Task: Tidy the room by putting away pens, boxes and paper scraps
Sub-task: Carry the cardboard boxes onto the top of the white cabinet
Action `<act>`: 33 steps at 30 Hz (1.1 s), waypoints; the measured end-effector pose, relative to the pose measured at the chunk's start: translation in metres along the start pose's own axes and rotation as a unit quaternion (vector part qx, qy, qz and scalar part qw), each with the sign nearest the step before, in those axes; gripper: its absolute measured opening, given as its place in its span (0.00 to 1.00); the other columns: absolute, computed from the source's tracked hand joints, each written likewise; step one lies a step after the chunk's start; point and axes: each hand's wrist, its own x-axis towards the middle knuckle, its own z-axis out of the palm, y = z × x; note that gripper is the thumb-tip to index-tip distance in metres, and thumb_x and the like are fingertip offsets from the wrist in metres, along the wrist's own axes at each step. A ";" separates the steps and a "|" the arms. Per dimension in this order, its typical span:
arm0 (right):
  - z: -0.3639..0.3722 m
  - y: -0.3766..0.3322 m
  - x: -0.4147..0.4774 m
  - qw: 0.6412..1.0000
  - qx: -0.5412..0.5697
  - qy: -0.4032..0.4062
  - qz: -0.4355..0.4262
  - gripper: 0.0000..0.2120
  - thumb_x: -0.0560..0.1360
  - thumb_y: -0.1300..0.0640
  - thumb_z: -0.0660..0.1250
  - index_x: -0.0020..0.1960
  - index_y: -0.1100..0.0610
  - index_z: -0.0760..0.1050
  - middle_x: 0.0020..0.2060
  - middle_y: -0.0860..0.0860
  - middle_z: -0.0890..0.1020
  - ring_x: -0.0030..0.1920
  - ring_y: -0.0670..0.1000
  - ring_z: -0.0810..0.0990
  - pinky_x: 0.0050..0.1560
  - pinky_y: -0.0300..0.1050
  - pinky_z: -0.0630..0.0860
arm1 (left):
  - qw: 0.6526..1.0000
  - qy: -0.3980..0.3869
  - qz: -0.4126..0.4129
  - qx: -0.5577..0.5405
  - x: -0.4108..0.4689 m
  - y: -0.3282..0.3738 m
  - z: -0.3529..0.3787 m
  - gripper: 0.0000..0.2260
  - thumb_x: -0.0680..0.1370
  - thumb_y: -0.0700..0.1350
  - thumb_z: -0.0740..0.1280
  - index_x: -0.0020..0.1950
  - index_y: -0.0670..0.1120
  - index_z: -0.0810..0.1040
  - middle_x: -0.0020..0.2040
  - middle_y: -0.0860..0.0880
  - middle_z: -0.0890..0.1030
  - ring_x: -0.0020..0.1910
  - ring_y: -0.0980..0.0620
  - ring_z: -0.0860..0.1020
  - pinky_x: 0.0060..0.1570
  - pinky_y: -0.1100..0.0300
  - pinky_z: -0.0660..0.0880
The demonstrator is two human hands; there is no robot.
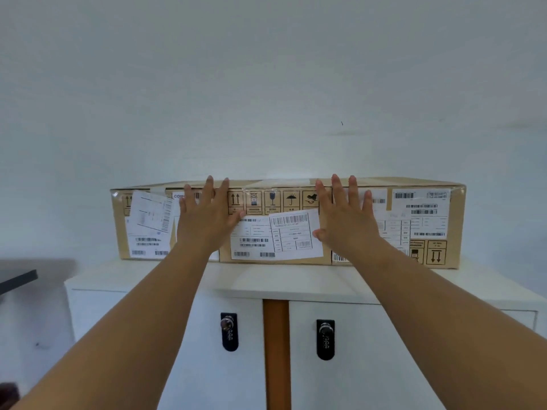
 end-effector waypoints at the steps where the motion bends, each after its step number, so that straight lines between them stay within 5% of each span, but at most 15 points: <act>1: -0.008 -0.003 0.000 1.000 0.003 -0.001 -0.012 0.46 0.77 0.40 0.63 0.78 0.48 0.33 0.79 0.56 0.38 0.78 0.63 0.36 0.76 0.66 0.44 | 1.000 0.003 0.000 0.021 -0.007 0.001 -0.007 0.36 0.78 0.69 0.50 0.81 0.53 0.45 0.82 0.45 0.49 0.78 0.33 0.48 0.76 0.36 0.50; 14: -0.045 -0.121 -0.009 0.975 0.139 -0.037 -0.170 0.33 0.79 0.45 0.61 0.79 0.43 0.48 0.79 0.54 0.53 0.78 0.58 0.50 0.76 0.61 0.51 | 0.984 0.012 -0.035 0.172 -0.102 -0.095 -0.092 0.28 0.79 0.58 0.61 0.78 0.55 0.61 0.76 0.47 0.67 0.74 0.38 0.63 0.68 0.43 0.66; 33: -0.093 -0.342 -0.046 0.879 0.318 -0.060 -0.349 0.32 0.78 0.46 0.60 0.78 0.44 0.50 0.78 0.55 0.55 0.77 0.60 0.52 0.75 0.59 0.57 | 0.908 -0.070 -0.239 0.338 -0.250 -0.218 -0.243 0.27 0.81 0.57 0.58 0.79 0.55 0.56 0.78 0.47 0.62 0.74 0.41 0.62 0.68 0.46 0.67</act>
